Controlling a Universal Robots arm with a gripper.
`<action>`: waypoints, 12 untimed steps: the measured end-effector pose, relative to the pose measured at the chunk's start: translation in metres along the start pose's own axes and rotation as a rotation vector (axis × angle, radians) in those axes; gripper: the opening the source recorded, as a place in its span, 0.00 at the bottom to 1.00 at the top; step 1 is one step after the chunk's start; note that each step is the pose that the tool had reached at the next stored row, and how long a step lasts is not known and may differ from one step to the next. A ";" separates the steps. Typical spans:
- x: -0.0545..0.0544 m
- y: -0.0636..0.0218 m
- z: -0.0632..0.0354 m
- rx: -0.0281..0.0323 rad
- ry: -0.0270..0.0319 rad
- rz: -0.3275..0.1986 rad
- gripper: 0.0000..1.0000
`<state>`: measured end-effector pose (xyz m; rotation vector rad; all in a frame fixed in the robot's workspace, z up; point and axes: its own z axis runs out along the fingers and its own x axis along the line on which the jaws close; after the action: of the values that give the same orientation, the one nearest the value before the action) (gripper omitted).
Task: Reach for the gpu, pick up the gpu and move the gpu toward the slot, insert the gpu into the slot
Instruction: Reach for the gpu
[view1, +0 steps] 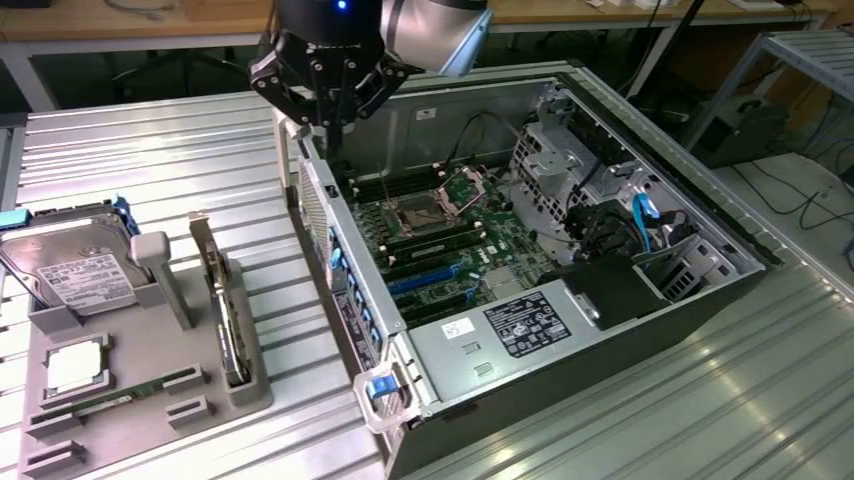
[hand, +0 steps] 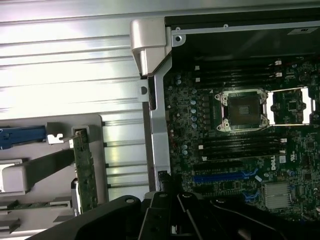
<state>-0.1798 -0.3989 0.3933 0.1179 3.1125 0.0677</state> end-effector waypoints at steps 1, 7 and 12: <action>0.001 -0.0001 0.0000 -0.0001 0.0000 0.000 0.11; 0.006 -0.0004 -0.0001 0.0000 0.0000 0.000 0.11; 0.010 -0.0007 -0.0002 -0.0001 -0.0001 0.000 0.11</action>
<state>-0.1895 -0.3989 0.3933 0.1181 3.1124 0.0677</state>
